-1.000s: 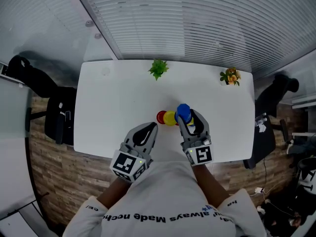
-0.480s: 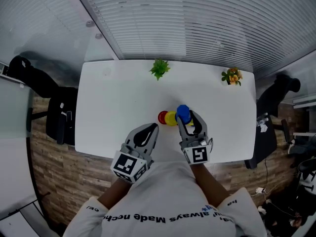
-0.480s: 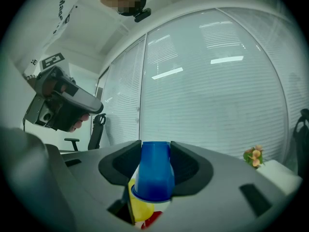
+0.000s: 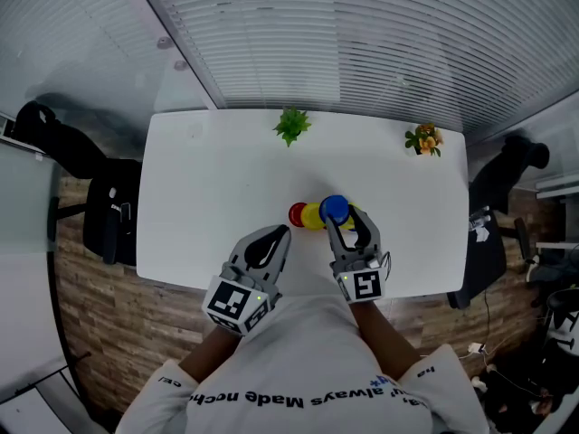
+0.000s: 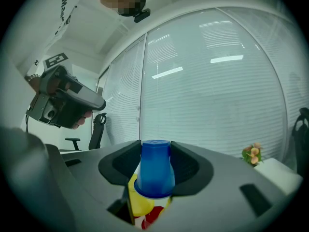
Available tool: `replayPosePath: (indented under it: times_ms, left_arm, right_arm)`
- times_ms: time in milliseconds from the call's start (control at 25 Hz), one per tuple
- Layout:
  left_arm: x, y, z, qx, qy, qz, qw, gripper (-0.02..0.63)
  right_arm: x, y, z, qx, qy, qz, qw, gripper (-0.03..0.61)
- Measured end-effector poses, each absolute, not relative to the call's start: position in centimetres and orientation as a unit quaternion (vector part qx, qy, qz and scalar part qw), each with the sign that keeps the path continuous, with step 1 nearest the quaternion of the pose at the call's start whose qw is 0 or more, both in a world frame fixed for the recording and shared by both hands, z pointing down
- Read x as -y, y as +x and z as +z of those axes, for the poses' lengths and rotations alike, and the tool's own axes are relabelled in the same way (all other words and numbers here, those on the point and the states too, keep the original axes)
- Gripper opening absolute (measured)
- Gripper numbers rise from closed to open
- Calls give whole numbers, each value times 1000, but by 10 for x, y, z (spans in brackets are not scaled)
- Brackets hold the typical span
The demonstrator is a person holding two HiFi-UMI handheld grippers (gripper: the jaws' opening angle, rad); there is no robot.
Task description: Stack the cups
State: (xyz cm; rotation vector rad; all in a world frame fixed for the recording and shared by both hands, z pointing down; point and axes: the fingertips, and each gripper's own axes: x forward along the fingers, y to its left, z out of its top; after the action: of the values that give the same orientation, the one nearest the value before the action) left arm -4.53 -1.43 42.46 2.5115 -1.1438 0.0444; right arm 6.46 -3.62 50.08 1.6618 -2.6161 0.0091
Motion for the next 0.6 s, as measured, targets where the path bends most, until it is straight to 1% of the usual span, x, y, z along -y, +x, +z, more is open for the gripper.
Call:
replayPosePath:
  times_ms: [40, 160, 360, 480, 600]
  left_arm:
    - [14, -45, 425, 407, 893, 16, 190, 28]
    - [13, -45, 425, 406, 894, 16, 190, 29]
    - [10, -42, 425, 404, 895, 15, 188, 29]
    - [10, -41, 424, 403, 896, 14, 187, 29]
    - [8, -41, 423, 403, 896, 15, 187, 29]
  right_arm:
    - [36, 65, 498, 843, 537, 2, 16, 202]
    - [27, 68, 511, 847, 531, 8, 41, 202]
    - [25, 72, 509, 845, 534, 9, 35, 206]
    - [22, 72, 517, 848, 527, 16, 47, 239]
    - [21, 71, 512, 848, 528, 15, 40, 241]
